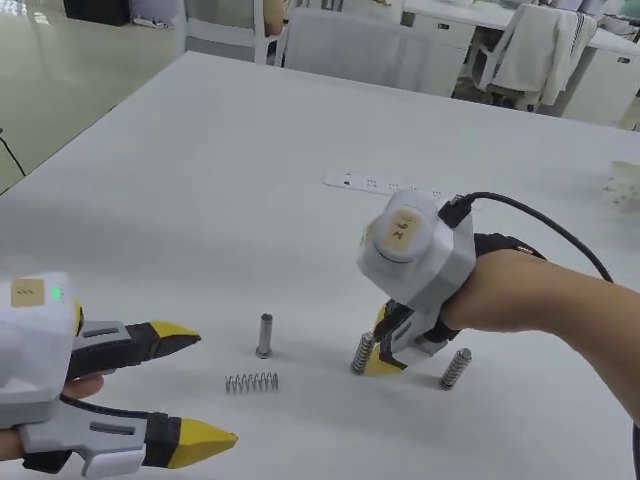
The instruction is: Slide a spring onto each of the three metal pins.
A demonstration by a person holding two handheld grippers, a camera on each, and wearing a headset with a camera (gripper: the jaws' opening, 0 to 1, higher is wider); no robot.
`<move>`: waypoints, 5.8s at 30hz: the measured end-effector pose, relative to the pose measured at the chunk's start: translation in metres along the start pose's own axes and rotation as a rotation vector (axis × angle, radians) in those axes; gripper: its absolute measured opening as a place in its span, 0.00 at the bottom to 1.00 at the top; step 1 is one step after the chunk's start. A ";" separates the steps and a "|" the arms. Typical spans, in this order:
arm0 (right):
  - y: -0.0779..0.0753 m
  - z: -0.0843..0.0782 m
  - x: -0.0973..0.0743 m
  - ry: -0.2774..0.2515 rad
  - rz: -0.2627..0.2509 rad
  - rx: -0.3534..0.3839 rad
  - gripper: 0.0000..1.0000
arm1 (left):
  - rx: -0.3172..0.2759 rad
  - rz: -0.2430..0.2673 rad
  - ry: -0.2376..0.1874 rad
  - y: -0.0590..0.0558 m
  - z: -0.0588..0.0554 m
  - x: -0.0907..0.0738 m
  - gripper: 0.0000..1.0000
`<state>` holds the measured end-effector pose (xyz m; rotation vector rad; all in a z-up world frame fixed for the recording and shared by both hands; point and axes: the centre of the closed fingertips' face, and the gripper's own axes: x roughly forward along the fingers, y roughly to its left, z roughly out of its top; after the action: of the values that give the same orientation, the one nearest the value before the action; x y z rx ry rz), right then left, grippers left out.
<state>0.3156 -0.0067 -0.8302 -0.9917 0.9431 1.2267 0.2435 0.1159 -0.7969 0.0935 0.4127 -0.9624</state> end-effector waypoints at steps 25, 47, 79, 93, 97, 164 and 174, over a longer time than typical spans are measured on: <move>0.006 0.005 -0.038 -0.116 -0.101 0.044 0.21 | 0.047 -0.026 0.070 0.021 -0.013 0.023 0.38; 0.013 0.002 -0.051 -0.151 -0.135 0.067 0.21 | 0.109 -0.045 0.102 0.026 -0.028 0.035 0.14; 0.021 0.011 -0.063 -0.197 -0.130 0.064 0.19 | 0.150 -0.082 0.106 0.011 -0.023 0.034 0.02; 0.041 0.024 -0.063 -0.225 -0.068 0.031 0.19 | 0.208 -0.130 0.045 -0.018 0.010 0.027 0.02; 0.047 0.028 -0.061 -0.231 -0.053 0.020 0.19 | 0.229 -0.141 0.028 -0.025 0.019 0.026 0.02; 0.099 0.081 -0.074 -0.311 0.068 -0.110 0.09 | 0.335 -0.206 -0.064 -0.070 0.063 0.024 0.02; 0.105 0.084 -0.075 -0.274 0.081 -0.146 0.09 | 0.331 -0.218 -0.065 -0.073 0.060 0.026 0.02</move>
<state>0.2069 0.0591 -0.7433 -0.8768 0.6920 1.4741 0.2148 0.0383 -0.7436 0.3212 0.2025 -1.2408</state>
